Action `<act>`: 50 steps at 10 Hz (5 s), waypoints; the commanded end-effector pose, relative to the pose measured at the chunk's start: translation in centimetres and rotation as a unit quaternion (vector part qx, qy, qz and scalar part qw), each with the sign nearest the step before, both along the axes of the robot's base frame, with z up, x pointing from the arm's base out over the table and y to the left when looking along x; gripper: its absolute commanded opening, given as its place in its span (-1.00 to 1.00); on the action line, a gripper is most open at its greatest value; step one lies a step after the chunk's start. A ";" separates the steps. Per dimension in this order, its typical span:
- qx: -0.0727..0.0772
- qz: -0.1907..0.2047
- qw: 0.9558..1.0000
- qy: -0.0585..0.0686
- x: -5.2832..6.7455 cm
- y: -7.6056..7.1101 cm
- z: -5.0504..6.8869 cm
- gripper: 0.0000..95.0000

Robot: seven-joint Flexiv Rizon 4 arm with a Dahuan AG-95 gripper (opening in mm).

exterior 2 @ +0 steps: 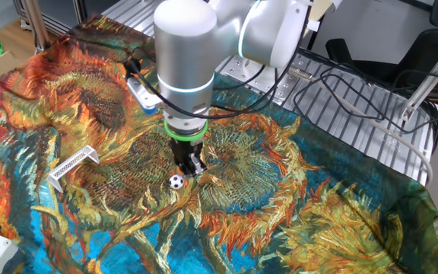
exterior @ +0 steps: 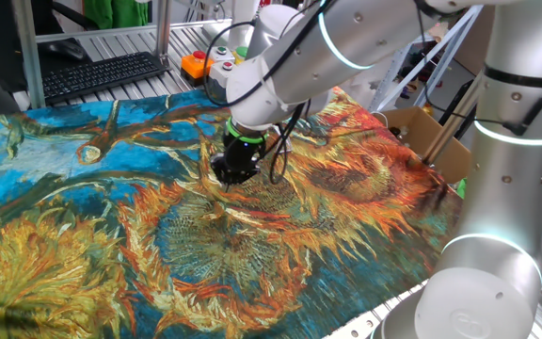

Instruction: Push the soccer ball into the goal

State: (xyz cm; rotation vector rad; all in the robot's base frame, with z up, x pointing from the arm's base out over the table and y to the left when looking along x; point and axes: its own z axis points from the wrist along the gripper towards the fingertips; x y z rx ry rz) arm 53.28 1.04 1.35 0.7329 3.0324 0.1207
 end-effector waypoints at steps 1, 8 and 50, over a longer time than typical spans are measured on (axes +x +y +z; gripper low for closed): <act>0.000 -0.007 1.000 -0.007 1.2 -0.3 -0.3 -1.00; 0.003 -0.023 1.000 -0.008 4.6 -1.1 -0.3 -1.00; 0.008 0.063 0.998 0.028 4.3 1.4 1.5 -1.00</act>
